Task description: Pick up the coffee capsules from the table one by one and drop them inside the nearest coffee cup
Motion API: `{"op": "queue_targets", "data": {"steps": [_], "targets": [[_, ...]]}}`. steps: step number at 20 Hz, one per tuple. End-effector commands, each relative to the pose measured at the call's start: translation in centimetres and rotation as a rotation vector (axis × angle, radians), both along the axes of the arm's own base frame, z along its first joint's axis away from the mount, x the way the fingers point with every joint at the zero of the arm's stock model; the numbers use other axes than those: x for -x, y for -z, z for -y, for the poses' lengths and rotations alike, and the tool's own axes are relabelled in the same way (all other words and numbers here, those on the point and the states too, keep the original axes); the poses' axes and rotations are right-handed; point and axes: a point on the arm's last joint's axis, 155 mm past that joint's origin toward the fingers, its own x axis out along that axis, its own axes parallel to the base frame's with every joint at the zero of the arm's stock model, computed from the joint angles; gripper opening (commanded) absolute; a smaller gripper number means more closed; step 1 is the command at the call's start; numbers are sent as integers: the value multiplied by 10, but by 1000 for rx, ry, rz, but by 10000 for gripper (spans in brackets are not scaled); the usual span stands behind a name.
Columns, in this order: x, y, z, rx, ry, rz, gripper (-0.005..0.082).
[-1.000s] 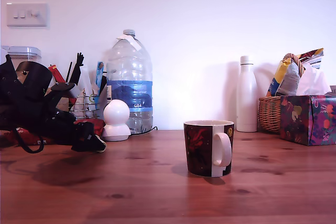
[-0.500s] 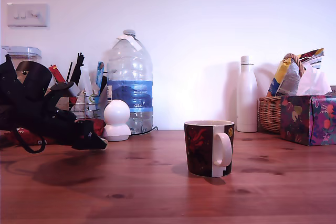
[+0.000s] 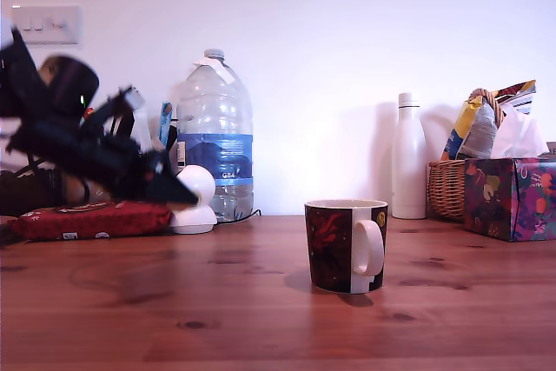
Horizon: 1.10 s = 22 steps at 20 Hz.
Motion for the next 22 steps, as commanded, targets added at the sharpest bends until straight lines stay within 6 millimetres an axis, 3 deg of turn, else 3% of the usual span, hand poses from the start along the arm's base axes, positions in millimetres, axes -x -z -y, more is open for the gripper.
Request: {"op": "queue_targets", "data": {"steps": [1, 7, 15, 22], "targets": [[15, -5, 7, -19, 38, -11, 195], [60, -29, 40, -55, 134, -61, 201], [124, -32, 79, -126, 250, -162, 204], [149, -33, 123, -143, 263, -161, 203]]}}
